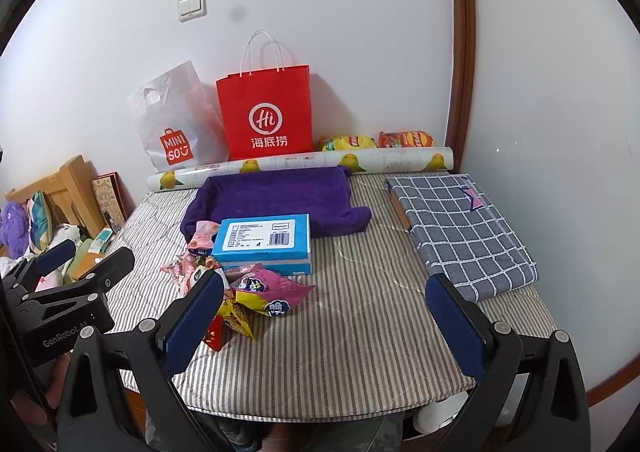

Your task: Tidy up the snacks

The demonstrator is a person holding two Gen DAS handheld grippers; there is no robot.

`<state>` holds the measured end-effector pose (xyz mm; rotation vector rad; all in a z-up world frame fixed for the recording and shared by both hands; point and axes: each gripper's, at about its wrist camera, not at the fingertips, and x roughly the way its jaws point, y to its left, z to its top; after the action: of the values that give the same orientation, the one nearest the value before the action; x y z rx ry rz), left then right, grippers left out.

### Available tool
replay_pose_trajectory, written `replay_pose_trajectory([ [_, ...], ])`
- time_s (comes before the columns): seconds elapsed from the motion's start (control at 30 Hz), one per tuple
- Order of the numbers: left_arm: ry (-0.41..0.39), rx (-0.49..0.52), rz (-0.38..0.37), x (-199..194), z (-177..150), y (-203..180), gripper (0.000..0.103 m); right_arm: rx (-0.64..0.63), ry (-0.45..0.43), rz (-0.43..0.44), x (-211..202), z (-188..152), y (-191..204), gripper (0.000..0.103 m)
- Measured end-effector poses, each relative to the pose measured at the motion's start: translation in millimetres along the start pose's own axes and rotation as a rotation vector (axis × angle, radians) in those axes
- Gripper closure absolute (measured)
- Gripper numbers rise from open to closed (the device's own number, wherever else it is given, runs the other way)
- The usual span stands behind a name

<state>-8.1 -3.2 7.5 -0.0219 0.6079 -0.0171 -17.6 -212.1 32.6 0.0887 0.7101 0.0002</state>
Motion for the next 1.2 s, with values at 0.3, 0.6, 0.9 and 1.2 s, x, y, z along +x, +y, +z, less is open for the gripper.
replay_pose_trajectory([
  [0.3, -0.002, 0.001, -0.001, -0.7, -0.4, -0.5, 0.0, 0.0, -0.004, 0.0, -0.7, -0.7, 1.1, 0.003],
  [0.6, -0.005, -0.004, 0.002, -4.4, -0.3, -2.4, 0.0, 0.001, -0.002, 0.0, -1.3, -2.2, -0.5, 0.003],
  [0.9, -0.007, -0.002, -0.001, -6.0, -1.0, -0.3, 0.0, 0.004, -0.006, 0.001, -2.3, -4.1, -0.4, 0.003],
  [1.2, -0.008, -0.001, -0.002, -7.7, -1.3, -1.2, 0.0, 0.009, -0.01, 0.005, -3.6, -4.3, -1.5, 0.003],
])
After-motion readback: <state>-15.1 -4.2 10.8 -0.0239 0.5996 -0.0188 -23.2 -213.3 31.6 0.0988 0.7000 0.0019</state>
